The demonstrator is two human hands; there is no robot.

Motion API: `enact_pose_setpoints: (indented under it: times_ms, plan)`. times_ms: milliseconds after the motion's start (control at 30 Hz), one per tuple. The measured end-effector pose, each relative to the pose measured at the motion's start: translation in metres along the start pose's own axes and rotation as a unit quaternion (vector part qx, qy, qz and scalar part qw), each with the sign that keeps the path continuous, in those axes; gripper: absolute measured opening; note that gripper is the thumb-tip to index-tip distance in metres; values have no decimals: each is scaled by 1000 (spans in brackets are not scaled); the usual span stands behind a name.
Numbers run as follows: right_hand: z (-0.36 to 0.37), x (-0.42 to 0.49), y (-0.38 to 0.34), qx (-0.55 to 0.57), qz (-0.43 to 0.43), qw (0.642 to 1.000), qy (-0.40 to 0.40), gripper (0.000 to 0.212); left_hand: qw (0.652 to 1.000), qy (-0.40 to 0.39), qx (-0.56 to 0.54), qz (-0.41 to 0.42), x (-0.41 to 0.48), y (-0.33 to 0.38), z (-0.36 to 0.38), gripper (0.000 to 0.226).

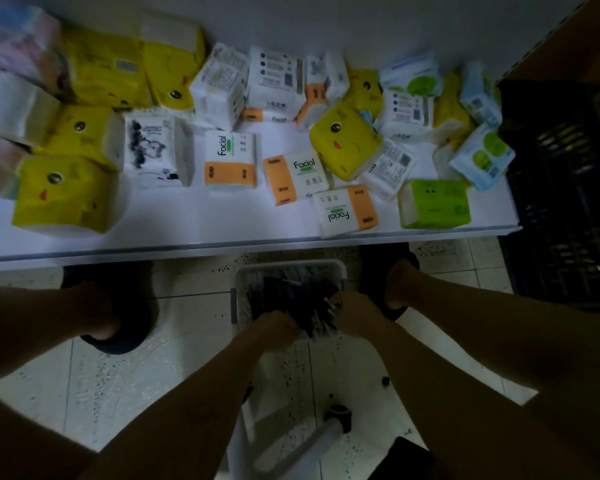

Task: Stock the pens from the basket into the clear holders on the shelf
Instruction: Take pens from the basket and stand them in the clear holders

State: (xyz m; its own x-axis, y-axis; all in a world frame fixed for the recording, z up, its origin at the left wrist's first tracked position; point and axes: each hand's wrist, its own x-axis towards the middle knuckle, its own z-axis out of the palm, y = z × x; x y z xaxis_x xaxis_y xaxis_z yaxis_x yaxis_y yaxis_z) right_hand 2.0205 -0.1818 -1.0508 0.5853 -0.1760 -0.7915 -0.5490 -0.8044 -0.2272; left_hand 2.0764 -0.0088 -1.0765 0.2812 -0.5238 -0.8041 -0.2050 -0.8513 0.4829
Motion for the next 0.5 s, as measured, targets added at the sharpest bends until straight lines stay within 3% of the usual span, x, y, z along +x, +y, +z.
enact_pose_setpoints:
  times_ms: [200,300,400,500]
  plan:
    - [16,9,3,23,-2,998,54,28,999,34,-2,-1,0,-3,10,31]
    - [22,16,0,20,19,999,45,29,999,48,-5,-19,4,-6,14,23]
    - [30,18,4,2,26,999,22,40,997,57,-26,-38,5,-7,18,20]
    - [36,22,8,8,17,1000,15,52,989,122,-65,-49,4,-10,22,23]
